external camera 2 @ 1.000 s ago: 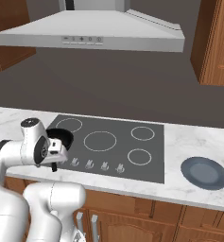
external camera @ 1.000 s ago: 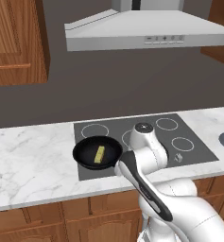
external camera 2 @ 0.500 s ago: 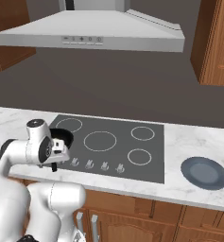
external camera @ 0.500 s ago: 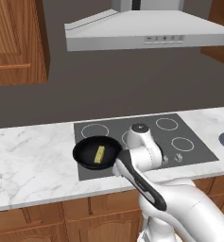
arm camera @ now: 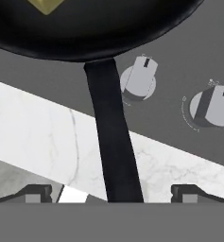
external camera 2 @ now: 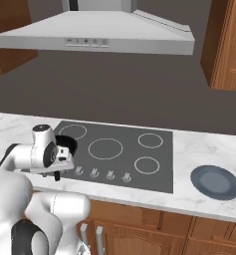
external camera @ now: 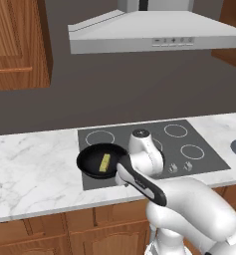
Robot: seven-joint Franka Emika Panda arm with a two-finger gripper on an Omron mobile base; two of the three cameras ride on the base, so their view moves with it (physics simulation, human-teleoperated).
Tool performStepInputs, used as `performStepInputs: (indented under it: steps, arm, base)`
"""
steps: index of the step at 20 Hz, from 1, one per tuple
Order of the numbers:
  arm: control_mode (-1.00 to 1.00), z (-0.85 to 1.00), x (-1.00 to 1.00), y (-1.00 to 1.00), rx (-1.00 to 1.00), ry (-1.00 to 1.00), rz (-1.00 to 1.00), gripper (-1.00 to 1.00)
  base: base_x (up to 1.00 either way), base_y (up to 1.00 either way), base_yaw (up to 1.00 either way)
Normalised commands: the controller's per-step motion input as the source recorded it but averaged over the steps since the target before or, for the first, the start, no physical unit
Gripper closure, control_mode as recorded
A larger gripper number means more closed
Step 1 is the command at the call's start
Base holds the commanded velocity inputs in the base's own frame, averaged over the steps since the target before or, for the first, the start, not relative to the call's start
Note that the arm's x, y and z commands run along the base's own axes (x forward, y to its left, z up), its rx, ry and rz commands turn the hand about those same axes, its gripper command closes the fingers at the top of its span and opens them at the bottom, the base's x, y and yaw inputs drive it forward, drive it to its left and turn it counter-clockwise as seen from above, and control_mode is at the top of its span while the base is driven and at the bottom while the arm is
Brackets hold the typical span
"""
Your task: Pick up the butter stick and place it in the pan. Then turn on the burner for the pan.
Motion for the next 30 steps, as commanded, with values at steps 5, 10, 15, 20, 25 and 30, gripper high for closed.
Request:
performStepInputs:
  steps: [5, 10, 15, 20, 25, 30]
  arm:
    - [-1.0, -0.17, 0.0, 0.0, 0.0, 0.0, 0.0, -1.0]
    - [-1.0, -0.19, 0.0, 0.0, 0.0, 0.0, 0.0, -1.0]
    - [-1.0, -0.19, 0.0, 0.0, 0.0, 0.01, 0.0, -1.0]
    - [-1.0, -0.07, 0.0, 0.0, 0.0, 0.03, 0.0, 1.0]
    - [-1.0, 0.0, 0.0, -0.01, 0.0, 0.0, 0.0, 1.0]
    - [-1.0, 0.0, -0.04, -0.06, 0.0, -0.05, 0.02, 1.0]
  base:
    - [0.0, 0.0, 0.0]
    - [0.0, 0.0, 0.0]
    - [0.0, 0.0, 0.0]
    - [0.0, 0.0, 0.0]
    - [0.0, 0.0, 0.0]
    - [0.0, 0.0, 0.0]
